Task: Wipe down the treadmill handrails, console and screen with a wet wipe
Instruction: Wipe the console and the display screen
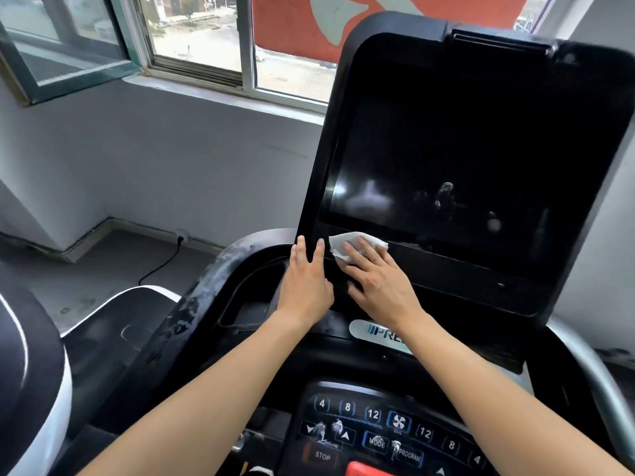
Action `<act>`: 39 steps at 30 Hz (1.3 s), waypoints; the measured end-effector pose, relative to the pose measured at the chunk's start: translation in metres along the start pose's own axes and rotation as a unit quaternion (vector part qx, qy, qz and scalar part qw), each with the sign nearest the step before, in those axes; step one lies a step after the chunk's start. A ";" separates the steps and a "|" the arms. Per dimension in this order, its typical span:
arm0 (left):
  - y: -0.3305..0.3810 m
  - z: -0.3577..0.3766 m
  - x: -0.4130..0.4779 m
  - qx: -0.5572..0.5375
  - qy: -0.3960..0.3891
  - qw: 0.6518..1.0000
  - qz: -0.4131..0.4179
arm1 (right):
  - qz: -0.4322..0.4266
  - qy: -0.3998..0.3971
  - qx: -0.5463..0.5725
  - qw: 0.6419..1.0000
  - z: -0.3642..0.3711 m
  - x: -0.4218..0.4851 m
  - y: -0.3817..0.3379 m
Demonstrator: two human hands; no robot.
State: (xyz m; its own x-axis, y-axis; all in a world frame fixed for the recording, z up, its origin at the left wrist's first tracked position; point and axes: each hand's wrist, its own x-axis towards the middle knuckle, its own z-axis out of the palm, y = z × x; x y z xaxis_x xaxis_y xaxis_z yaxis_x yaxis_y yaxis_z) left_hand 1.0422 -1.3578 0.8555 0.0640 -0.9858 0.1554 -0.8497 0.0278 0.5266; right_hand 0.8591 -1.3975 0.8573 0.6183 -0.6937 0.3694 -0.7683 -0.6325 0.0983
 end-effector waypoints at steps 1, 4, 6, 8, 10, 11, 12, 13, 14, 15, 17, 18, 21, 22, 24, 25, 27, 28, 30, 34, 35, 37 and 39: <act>0.001 0.000 -0.001 0.002 0.003 1.000 0.000 | -0.006 0.002 -0.002 1.000 -0.001 -0.004 0.005; 0.000 0.001 -0.003 0.009 0.010 1.000 0.005 | -0.011 0.022 0.003 1.000 -0.006 -0.027 0.024; 0.000 0.001 -0.004 0.022 0.016 1.000 0.016 | 0.038 0.047 -0.009 0.998 -0.010 -0.043 0.032; 0.001 0.001 -0.005 0.035 0.016 0.999 0.034 | 0.175 0.096 0.002 0.980 -0.012 -0.046 0.030; 0.002 0.002 -0.005 0.054 0.021 0.997 0.057 | 0.294 0.130 0.046 0.946 -0.013 -0.037 0.021; 0.004 0.002 -0.004 0.064 0.026 0.995 0.069 | 0.312 0.124 0.064 0.940 -0.012 -0.032 0.016; 0.005 0.002 -0.003 0.075 0.028 0.993 0.081 | 0.302 0.105 0.078 0.944 -0.011 -0.029 0.011; 0.007 0.003 -0.001 0.086 0.028 0.992 0.092 | 0.268 0.078 0.080 0.957 -0.009 -0.030 0.007; 0.010 0.004 0.000 0.093 0.028 0.990 0.101 | 0.211 0.049 0.066 0.974 -0.006 -0.032 0.005; 0.013 0.005 0.002 0.096 0.026 0.989 0.107 | 0.143 0.021 0.037 0.989 -0.004 -0.038 0.004; 0.020 0.007 0.005 0.096 0.023 0.988 0.119 | 0.051 -0.019 -0.014 0.998 -0.005 -0.046 0.012; 0.023 0.008 0.007 0.098 0.026 0.986 0.129 | 0.044 -0.025 -0.025 0.998 -0.008 -0.047 0.019; 0.030 0.009 0.012 0.112 0.028 0.981 0.159 | 0.140 0.017 -0.013 0.990 -0.024 -0.044 0.041; 0.032 0.009 0.013 0.116 0.024 0.979 0.163 | 0.192 0.037 0.008 0.981 -0.031 -0.041 0.047; 0.036 0.008 0.015 0.127 0.025 0.978 0.164 | 0.267 0.071 0.055 0.960 -0.040 -0.033 0.052; 0.037 0.007 0.016 0.135 0.027 0.977 0.164 | 0.284 0.079 0.071 0.953 -0.040 -0.029 0.049; 0.041 0.004 0.020 0.147 0.037 0.975 0.164 | 0.276 0.063 0.075 0.956 -0.034 -0.024 0.036; 0.043 0.002 0.022 0.152 0.043 0.973 0.166 | 0.246 0.042 0.063 0.966 -0.030 -0.023 0.029; 0.047 -0.003 0.029 0.160 0.059 0.971 0.170 | 0.177 -0.003 0.025 0.984 -0.022 -0.024 0.027; 0.056 -0.012 0.040 0.161 0.077 0.970 0.168 | 0.115 0.008 -0.041 0.992 -0.037 -0.012 0.059; 0.057 -0.013 0.043 0.160 0.076 0.969 0.169 | 0.129 0.016 -0.041 0.991 -0.045 -0.006 0.067; 0.061 -0.015 0.047 0.160 0.078 0.969 0.171 | 0.190 0.031 -0.012 0.981 -0.058 0.007 0.077; 0.064 -0.018 0.051 0.162 0.081 0.968 0.171 | 0.255 0.054 0.031 0.965 -0.064 0.021 0.075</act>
State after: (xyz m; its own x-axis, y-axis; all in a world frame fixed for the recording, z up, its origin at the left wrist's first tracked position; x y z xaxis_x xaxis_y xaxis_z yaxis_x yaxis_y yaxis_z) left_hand 1.0001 -1.4028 0.9124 -0.1918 -0.8883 0.4172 -0.9537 0.2691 0.1345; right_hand 0.8034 -1.4374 0.9318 0.1396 -0.8819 0.4502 -0.9543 -0.2411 -0.1764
